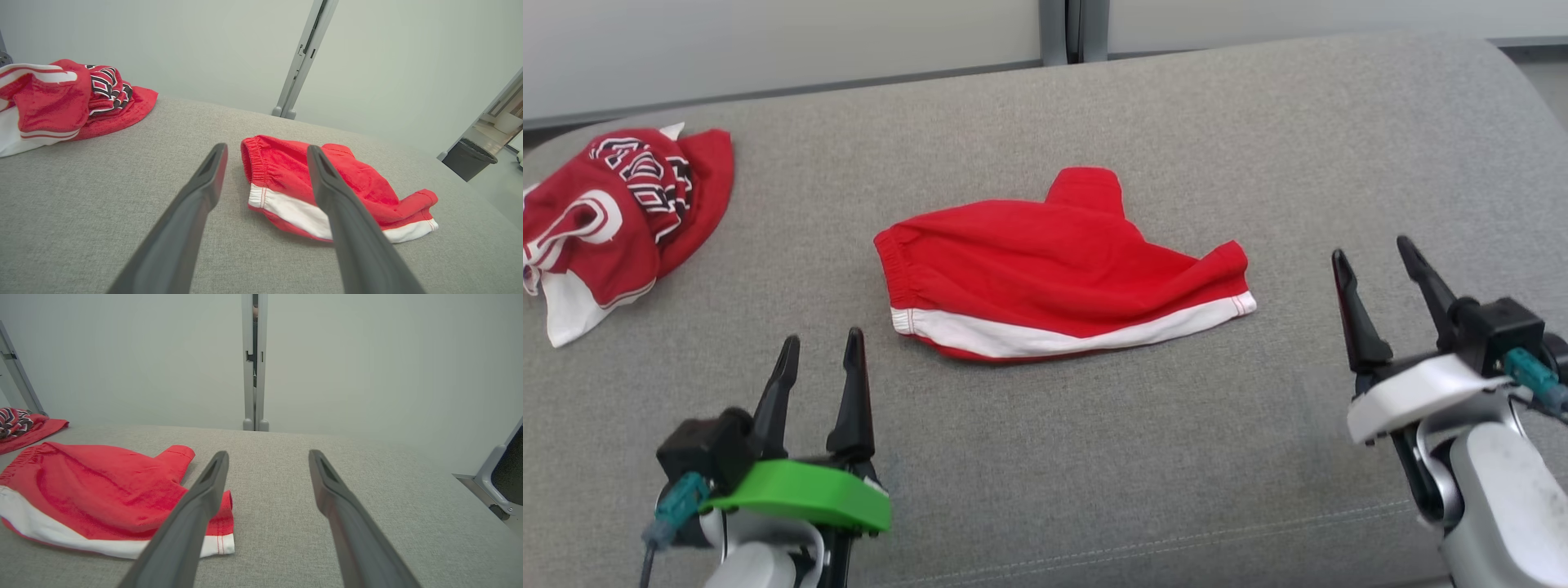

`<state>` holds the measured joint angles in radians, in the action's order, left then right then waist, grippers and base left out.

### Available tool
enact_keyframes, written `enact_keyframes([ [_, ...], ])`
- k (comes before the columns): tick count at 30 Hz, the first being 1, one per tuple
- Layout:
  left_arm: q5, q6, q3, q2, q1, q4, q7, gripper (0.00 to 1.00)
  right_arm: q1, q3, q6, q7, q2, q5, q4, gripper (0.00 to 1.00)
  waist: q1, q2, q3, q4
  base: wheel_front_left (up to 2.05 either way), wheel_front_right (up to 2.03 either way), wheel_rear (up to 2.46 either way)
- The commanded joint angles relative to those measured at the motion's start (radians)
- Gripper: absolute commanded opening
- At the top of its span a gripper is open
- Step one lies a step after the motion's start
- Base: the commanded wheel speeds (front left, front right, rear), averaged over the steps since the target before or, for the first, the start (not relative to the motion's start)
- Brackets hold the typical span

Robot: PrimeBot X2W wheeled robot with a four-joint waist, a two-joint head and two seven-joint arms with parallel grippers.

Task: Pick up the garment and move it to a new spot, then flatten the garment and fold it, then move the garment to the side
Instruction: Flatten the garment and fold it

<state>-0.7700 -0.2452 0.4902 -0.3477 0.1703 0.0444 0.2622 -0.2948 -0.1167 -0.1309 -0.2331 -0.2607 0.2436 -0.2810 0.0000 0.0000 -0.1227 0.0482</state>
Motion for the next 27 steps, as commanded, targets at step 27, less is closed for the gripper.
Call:
enact_keyframes([
  [27, 0.12, 0.042, -0.128, 0.064, -0.228, 0.016, 0.003, 1.0, 0.229, 0.038, 0.0, 0.082, 0.139, -0.102, 0.195, 1.0, 0.0, 0.0, 0.123, -0.013, 0.0, 0.0, 0.0],
])
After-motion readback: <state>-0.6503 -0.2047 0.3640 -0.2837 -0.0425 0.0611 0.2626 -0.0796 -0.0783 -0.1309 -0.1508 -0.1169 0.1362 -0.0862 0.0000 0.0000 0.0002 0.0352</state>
